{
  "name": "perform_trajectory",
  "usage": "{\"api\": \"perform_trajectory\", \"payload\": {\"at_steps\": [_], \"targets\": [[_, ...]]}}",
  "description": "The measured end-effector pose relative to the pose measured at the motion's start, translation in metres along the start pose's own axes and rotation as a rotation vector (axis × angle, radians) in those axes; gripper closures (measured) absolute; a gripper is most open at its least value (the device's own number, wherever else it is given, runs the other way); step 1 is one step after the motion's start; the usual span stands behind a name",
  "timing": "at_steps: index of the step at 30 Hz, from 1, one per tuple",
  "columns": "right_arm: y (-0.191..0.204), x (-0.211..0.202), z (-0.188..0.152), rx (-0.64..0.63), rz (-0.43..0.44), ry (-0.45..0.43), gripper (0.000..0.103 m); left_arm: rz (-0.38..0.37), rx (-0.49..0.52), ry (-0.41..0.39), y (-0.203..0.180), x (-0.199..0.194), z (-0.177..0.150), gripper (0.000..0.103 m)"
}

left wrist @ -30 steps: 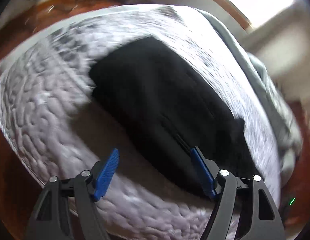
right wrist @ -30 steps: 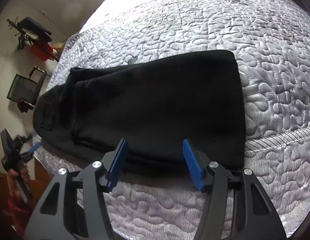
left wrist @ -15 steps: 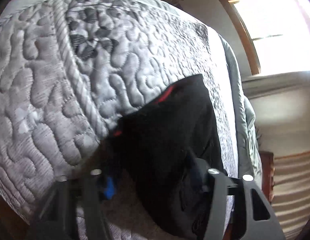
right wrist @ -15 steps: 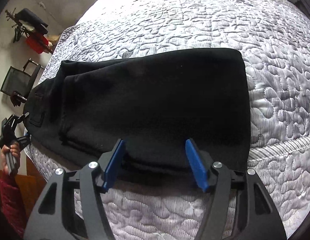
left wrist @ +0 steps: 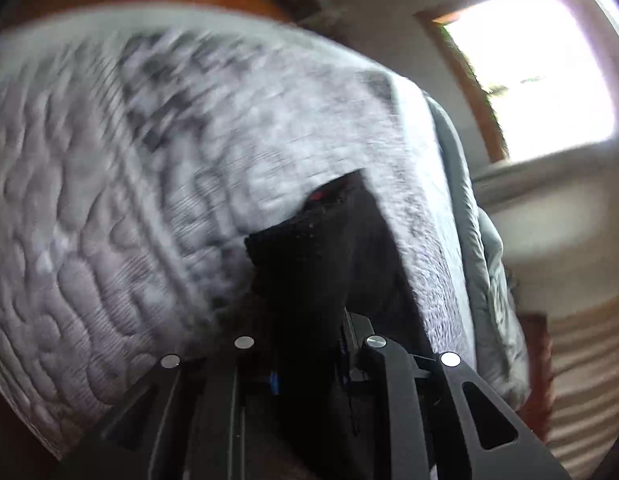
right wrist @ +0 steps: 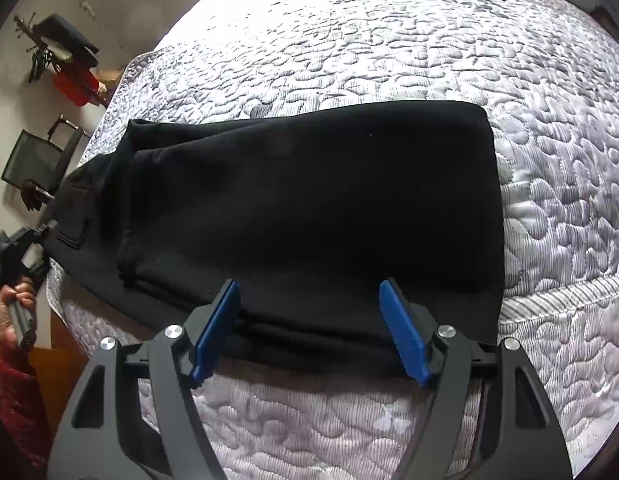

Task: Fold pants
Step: 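Grasp the folded edge of the black pants with the left gripper and lift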

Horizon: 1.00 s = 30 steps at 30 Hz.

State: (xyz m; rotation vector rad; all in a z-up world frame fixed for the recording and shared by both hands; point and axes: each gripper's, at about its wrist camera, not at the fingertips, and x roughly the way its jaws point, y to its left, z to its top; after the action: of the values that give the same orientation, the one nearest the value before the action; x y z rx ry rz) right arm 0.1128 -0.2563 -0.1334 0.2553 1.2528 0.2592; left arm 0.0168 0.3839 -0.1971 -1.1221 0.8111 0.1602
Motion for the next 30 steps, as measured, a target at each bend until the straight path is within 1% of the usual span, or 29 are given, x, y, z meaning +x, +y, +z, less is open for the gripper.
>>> {"api": "perform_trajectory", "payload": {"at_steps": [1,3,6,9,11,12,14,15,16,17,18,21,25,28,30], "targets": [[-0.001,-0.001,-0.001,0.003,0.003,-0.002,0.031,0.0,-0.027,0.007,0.008,0.002,0.0,0.083],[-0.004,-0.001,-0.002,0.014,0.016,-0.004,0.031,-0.006,-0.035,0.002,0.014,0.0,-0.003,0.083],[-0.008,-0.004,-0.001,0.04,0.042,-0.007,0.032,-0.037,-0.007,-0.033,-0.001,-0.013,-0.008,0.083],[-0.012,-0.012,-0.001,0.061,0.052,-0.021,0.032,-0.066,0.114,-0.081,-0.037,-0.027,-0.014,0.083],[-0.017,-0.018,-0.002,0.076,0.061,-0.034,0.032,-0.087,0.228,-0.111,-0.069,-0.036,-0.026,0.083],[-0.018,-0.019,-0.003,0.081,0.064,-0.037,0.032,-0.096,0.27,-0.12,-0.08,-0.041,-0.031,0.083],[-0.023,-0.024,-0.005,0.093,0.073,-0.045,0.032,-0.132,0.384,-0.137,-0.115,-0.045,-0.048,0.083],[-0.024,-0.026,-0.006,0.094,0.075,-0.05,0.032,-0.145,0.427,-0.138,-0.127,-0.045,-0.055,0.083],[-0.025,-0.028,-0.006,0.096,0.076,-0.055,0.032,-0.159,0.495,-0.135,-0.142,-0.047,-0.067,0.083],[-0.026,-0.029,-0.007,0.096,0.078,-0.057,0.032,-0.168,0.565,-0.125,-0.158,-0.046,-0.081,0.083],[-0.027,-0.03,-0.006,0.096,0.081,-0.061,0.032,-0.173,0.61,-0.114,-0.169,-0.043,-0.09,0.083],[-0.028,-0.034,-0.006,0.095,0.088,-0.073,0.032,-0.204,0.751,-0.04,-0.2,-0.033,-0.135,0.083],[-0.032,-0.035,-0.008,0.101,0.085,-0.076,0.032,-0.195,0.889,0.036,-0.219,-0.015,-0.184,0.083],[-0.036,-0.033,-0.008,0.104,0.079,-0.072,0.032,-0.166,0.994,0.102,-0.219,0.0,-0.224,0.083],[-0.039,-0.032,-0.01,0.11,0.077,-0.069,0.032,-0.146,1.04,0.145,-0.219,0.013,-0.244,0.083]]}}
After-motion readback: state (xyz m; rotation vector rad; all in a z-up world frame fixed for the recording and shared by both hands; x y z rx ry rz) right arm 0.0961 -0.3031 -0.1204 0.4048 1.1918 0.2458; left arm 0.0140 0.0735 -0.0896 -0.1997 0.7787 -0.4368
